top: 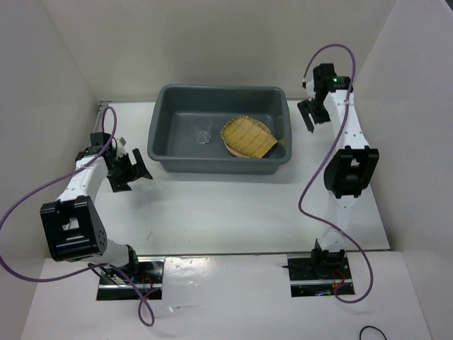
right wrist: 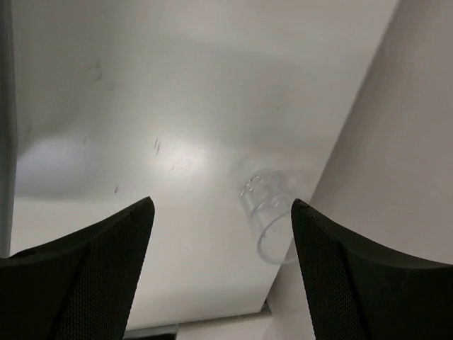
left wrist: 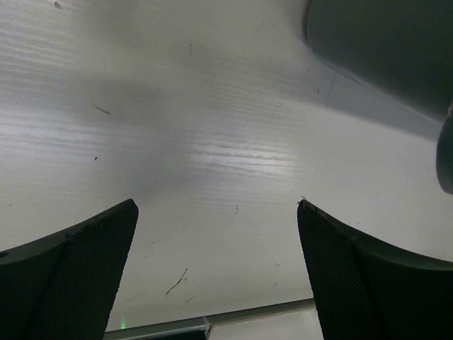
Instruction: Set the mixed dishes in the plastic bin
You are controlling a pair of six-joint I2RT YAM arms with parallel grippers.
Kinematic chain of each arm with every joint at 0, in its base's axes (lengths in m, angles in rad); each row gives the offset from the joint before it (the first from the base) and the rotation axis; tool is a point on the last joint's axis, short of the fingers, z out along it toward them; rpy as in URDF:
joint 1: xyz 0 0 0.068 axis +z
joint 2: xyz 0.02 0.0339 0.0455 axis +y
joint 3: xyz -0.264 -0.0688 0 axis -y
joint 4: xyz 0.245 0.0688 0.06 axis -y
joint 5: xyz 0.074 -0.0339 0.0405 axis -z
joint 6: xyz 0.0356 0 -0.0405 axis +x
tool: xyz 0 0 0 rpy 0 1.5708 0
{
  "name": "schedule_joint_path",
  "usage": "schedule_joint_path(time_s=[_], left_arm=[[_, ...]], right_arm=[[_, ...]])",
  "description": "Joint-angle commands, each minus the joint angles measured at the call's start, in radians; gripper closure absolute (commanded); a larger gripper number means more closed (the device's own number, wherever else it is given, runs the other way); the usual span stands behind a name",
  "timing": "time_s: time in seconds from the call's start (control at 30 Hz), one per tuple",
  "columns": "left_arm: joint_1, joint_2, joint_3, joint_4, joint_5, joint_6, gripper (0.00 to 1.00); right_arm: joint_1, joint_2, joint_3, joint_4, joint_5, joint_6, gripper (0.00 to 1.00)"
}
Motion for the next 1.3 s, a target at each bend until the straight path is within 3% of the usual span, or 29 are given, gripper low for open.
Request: schedule_joint_path(time_s=[0.0, 0.03, 0.1, 0.3, 0.47, 0.6, 0.83, 1.07, 1.27], left_arm=[[-0.002, 0.005, 0.012, 0.001, -0.029, -0.015, 0.0], [-0.002, 0.005, 0.012, 0.001, -0.039, -0.015, 0.0], [-0.002, 0.005, 0.012, 0.001, -0.065, -0.034, 0.0], [-0.04, -0.015, 0.003, -0.008, -0.13, -0.08, 0.0], [-0.094, 0.022, 0.012, -0.017, -0.141, -0.08, 0.0], [-0.129, 0.043, 0.012, -0.017, -0.141, -0.08, 0.0], [-0.189, 0.062, 0.012, -0.017, -0.16, -0.089, 0.0], [-0.198, 0.071, 0.012, -0.017, -0.161, -0.089, 0.0], [-0.208, 0.071, 0.012, -0.017, -0.161, -0.089, 0.0]], right_arm=[[0.02, -0.24, -0.259, 0.093, -0.065, -0.058, 0.17], [0.032, -0.362, -0.472, 0.17, -0.051, -0.087, 0.17], [0.053, -0.461, -0.739, 0.38, 0.012, -0.171, 0.17], [0.008, -0.452, -0.944, 0.594, 0.05, -0.163, 0.17], [0.008, -0.437, -1.056, 0.721, 0.069, -0.121, 0.17], [0.008, -0.446, -1.125, 0.839, 0.173, -0.111, 0.17], [0.008, -0.446, -1.156, 0.931, 0.267, -0.081, 0.17], [0.008, -0.4, -1.175, 1.004, 0.343, -0.06, 0.17], [-0.011, -0.391, -1.155, 0.97, 0.397, 0.044, 0.2]])
